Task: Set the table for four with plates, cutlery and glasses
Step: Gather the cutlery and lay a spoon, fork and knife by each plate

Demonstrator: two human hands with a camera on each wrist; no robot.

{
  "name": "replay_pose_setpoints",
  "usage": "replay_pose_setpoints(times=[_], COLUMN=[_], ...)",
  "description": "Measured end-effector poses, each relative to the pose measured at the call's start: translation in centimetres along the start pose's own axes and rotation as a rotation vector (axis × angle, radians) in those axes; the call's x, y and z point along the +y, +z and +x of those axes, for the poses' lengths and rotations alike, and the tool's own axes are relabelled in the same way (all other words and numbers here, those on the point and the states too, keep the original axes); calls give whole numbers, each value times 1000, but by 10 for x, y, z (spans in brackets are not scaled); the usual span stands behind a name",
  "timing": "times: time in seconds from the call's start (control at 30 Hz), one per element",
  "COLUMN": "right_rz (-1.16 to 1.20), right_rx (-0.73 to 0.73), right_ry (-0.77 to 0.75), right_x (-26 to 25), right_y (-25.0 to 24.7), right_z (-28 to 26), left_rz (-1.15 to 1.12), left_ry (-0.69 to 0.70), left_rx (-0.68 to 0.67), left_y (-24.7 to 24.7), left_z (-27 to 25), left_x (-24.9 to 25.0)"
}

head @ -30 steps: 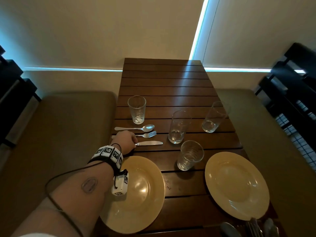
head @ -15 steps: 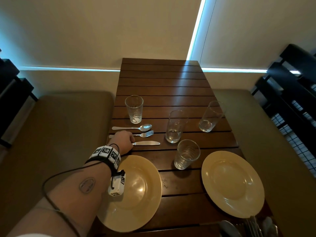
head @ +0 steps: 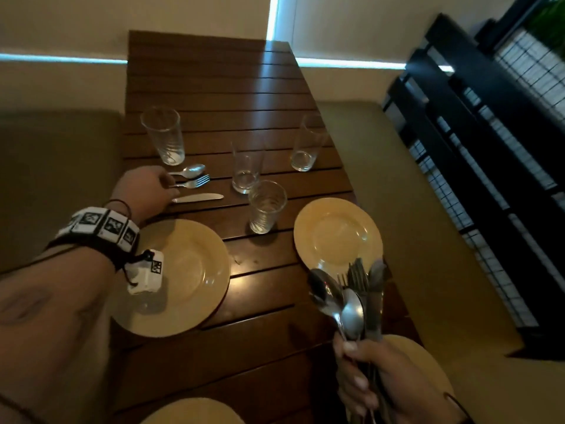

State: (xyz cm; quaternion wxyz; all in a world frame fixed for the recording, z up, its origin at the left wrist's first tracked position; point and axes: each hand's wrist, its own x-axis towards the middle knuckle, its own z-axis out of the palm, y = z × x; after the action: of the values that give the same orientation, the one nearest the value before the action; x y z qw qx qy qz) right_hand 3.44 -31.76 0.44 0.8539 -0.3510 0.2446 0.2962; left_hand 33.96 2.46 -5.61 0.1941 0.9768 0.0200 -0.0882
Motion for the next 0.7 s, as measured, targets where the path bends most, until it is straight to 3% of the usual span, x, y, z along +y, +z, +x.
replay_pose_setpoints(times=[0.1,0.27,0.53,0.7], right_rz=[-20,-141,-263,-369], right_rx=[-17,-77,-102,-104], right_ry=[-75,-113,-162,-189], right_x=[4,2,12,32], right_y=[7,20,0,-31], right_z=[-3,-4,-2,-23], left_rz=[-116,-365,-1250,-1423], left_ry=[84,195,-131,-208], left_rx=[43,-46,-315,-164], left_y=[-12,-15,55,100], left_z=[-48,-170,-317,-360], left_x=[36,110,172,188])
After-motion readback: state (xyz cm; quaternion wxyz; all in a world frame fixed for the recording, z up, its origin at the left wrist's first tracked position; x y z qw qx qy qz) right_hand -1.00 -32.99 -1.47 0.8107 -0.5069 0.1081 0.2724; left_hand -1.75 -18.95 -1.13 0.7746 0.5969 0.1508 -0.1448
